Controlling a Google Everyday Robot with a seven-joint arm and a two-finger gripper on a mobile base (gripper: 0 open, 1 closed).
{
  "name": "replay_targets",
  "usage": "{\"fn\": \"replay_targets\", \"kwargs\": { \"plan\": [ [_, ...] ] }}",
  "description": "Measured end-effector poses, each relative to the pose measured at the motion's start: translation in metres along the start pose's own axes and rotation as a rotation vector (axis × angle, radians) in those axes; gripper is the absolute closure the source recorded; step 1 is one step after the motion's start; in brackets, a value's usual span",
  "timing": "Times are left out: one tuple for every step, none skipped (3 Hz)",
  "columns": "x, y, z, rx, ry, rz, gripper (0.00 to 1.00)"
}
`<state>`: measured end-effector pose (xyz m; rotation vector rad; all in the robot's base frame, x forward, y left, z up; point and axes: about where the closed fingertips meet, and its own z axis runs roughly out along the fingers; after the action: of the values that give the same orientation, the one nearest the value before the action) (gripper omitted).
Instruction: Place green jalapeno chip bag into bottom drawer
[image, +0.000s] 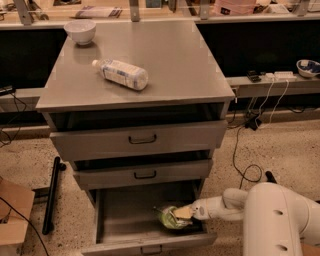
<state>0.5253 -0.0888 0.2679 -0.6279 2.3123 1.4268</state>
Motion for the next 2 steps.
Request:
{"fn": "replay_targets", "kwargs": {
  "plan": [
    [0.012,-0.026,0.023,0.025,-0.019,0.066,0.82],
    [0.021,-0.062,0.05,0.09,-0.062,0.196,0.51]
  ]
}}
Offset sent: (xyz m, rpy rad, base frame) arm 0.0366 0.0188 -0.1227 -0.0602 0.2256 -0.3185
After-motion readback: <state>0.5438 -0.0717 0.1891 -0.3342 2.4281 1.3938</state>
